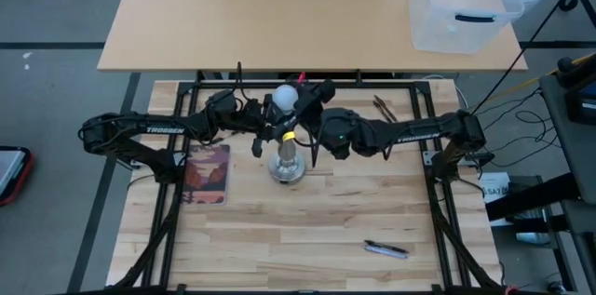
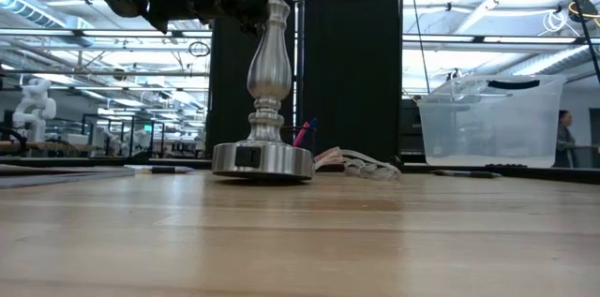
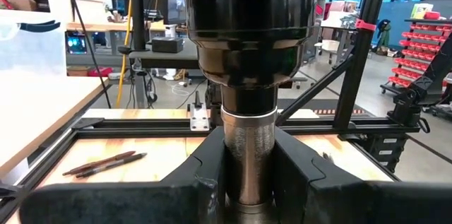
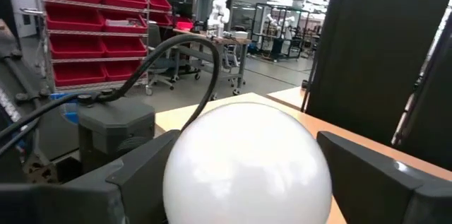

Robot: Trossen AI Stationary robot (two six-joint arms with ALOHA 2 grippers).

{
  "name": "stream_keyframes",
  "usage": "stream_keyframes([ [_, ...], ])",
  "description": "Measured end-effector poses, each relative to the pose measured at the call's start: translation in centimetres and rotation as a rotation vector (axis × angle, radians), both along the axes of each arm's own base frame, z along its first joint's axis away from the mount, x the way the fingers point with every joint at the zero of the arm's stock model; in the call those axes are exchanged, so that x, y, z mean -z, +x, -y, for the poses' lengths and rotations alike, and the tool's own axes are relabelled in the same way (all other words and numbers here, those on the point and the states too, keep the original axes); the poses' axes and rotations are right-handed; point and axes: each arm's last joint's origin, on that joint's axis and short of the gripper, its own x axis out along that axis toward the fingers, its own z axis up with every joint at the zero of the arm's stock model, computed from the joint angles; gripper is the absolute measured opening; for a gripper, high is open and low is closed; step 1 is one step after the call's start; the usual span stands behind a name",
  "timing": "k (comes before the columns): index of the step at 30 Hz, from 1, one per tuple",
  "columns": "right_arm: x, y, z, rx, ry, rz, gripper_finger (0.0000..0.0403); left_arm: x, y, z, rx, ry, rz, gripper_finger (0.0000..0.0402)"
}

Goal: Screw lightbulb
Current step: Remove the lightbulb from the desk lamp

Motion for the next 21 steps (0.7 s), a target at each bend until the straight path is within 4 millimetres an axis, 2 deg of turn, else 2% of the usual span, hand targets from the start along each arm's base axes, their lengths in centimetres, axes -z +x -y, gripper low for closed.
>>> stream_keyframes([
  [7,0.0,0.2,0.1,-0.070,-0.004,-0.001,0.0262,0.0,0.0,0.0,-0.001,0.011,0.001,0.0074],
  [21,0.1,0.3,1.1,-0.240,-0.054,-0.084,0.0261,0.1,-0.1,0.0,0.026,0.046,0.004,0.0074],
])
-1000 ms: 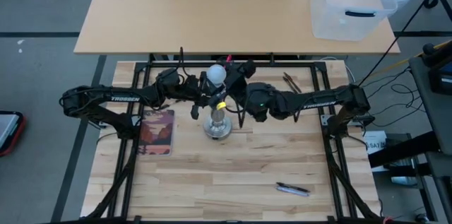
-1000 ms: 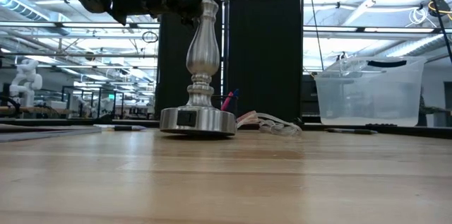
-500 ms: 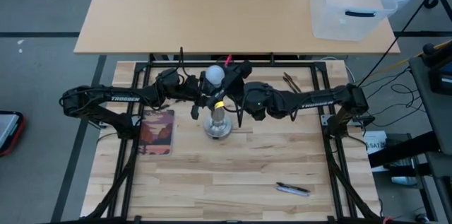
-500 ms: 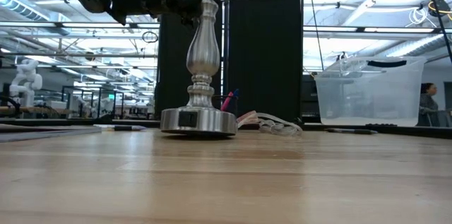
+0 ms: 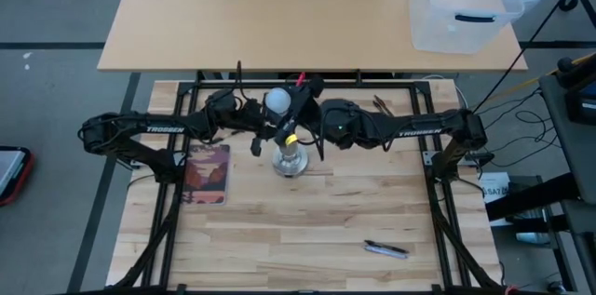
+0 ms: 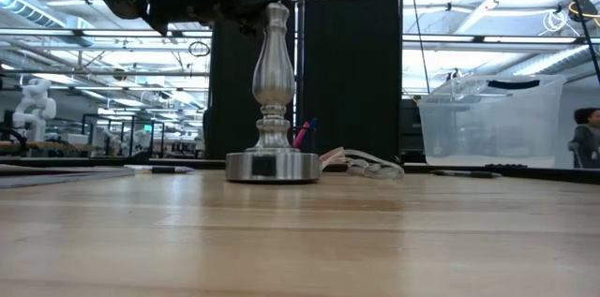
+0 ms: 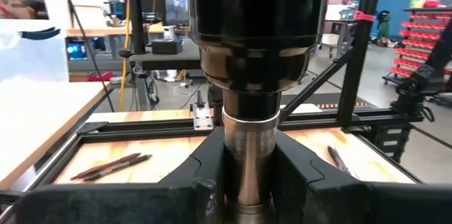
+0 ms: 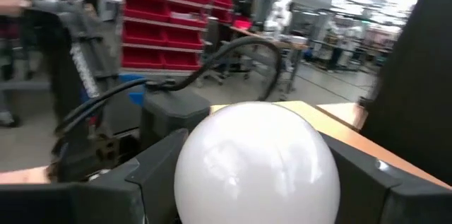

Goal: Screw lightbulb
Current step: Remove the lightbulb from the desk lamp

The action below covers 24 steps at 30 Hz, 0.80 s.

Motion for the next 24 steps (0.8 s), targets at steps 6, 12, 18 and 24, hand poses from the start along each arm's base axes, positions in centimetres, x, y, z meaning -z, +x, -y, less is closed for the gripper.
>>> stream_keyframes([
  [6,0.1,0.2,1.1,-0.213,-0.033,-0.041,0.0261,0.0,-0.1,0.1,0.091,0.026,0.011,0.0074],
  [12,0.3,0.1,3.0,-0.397,-0.035,-0.083,0.0261,0.0,-0.3,-0.1,0.164,0.032,0.017,0.0074],
  [18,0.3,-0.1,5.0,-0.619,-0.052,-0.082,0.0261,-0.1,-0.5,-0.3,0.215,0.030,0.022,0.0074],
  [24,0.3,-0.5,7.0,-0.781,-0.076,-0.070,0.0261,-0.1,-0.5,-0.3,0.225,0.026,0.023,0.0074],
])
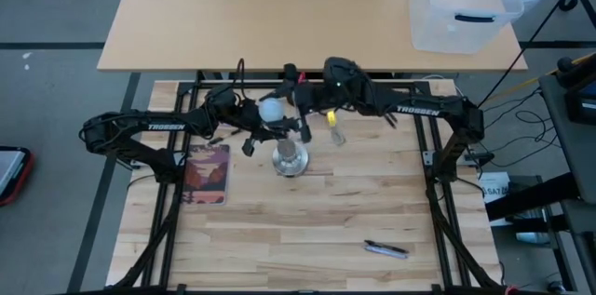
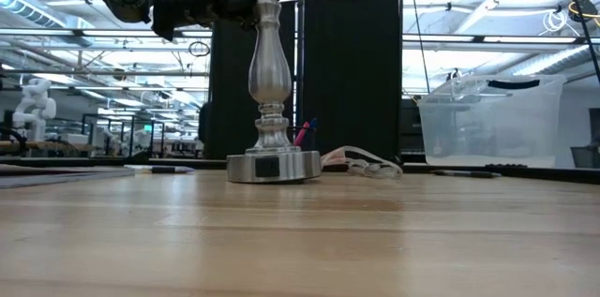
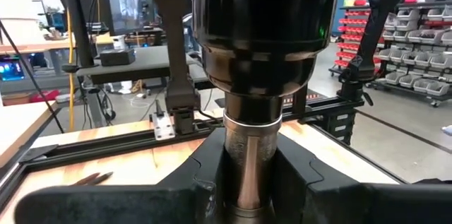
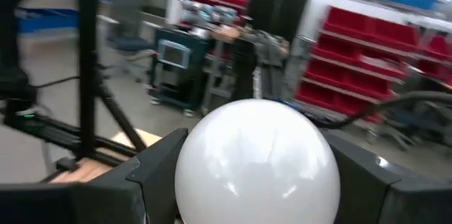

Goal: Screw lightbulb
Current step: Remove the lightbulb from the desk lamp

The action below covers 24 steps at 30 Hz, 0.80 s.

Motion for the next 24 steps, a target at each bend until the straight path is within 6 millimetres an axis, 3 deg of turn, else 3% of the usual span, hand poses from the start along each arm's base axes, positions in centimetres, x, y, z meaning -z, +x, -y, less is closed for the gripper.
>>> stream_keyframes([
  [10,-0.5,-0.9,3.3,-0.256,0.027,0.078,0.0261,-0.2,0.1,0.4,0.043,-0.003,0.010,0.0074],
  [24,0.3,0.1,4.0,-0.412,0.036,0.135,0.0262,-0.2,0.2,0.5,0.058,-0.014,0.010,0.0074],
])
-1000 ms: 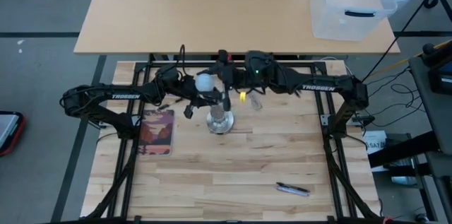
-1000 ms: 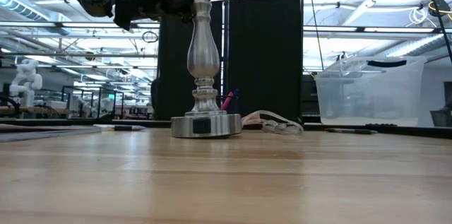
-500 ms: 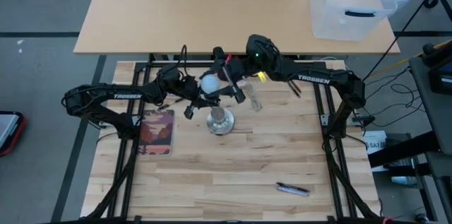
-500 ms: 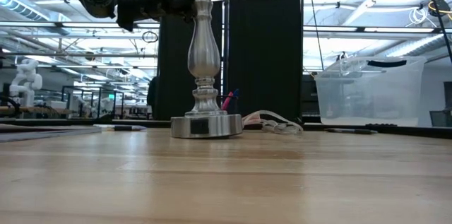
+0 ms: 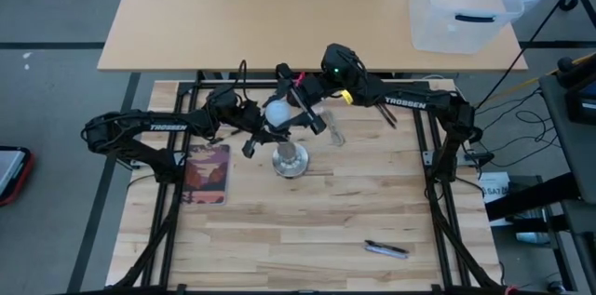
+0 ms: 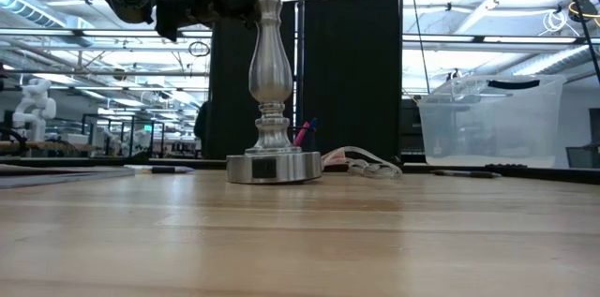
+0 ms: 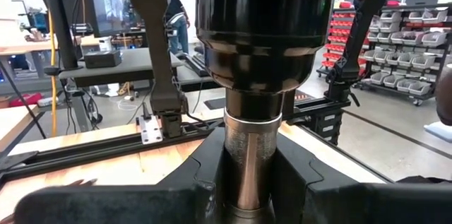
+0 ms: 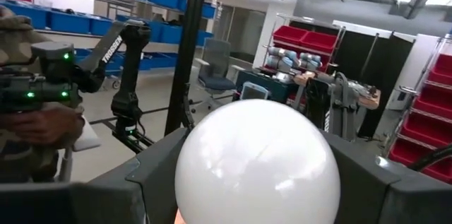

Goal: Screw lightbulb
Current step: Remove the lightbulb from the desk lamp

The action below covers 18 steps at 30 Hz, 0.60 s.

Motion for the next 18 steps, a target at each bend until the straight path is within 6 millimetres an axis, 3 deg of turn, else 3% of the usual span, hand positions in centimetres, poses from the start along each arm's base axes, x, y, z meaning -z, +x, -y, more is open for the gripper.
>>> stream_keyframes([
  [11,-0.4,0.5,-1.1,0.089,0.056,0.021,0.0291,0.5,0.2,-0.1,-0.029,-0.012,-0.020,0.0074],
  [18,-2.3,0.3,-2.3,0.098,0.082,0.077,0.0329,0.5,0.3,-0.3,-0.065,-0.019,-0.026,0.0074],
])
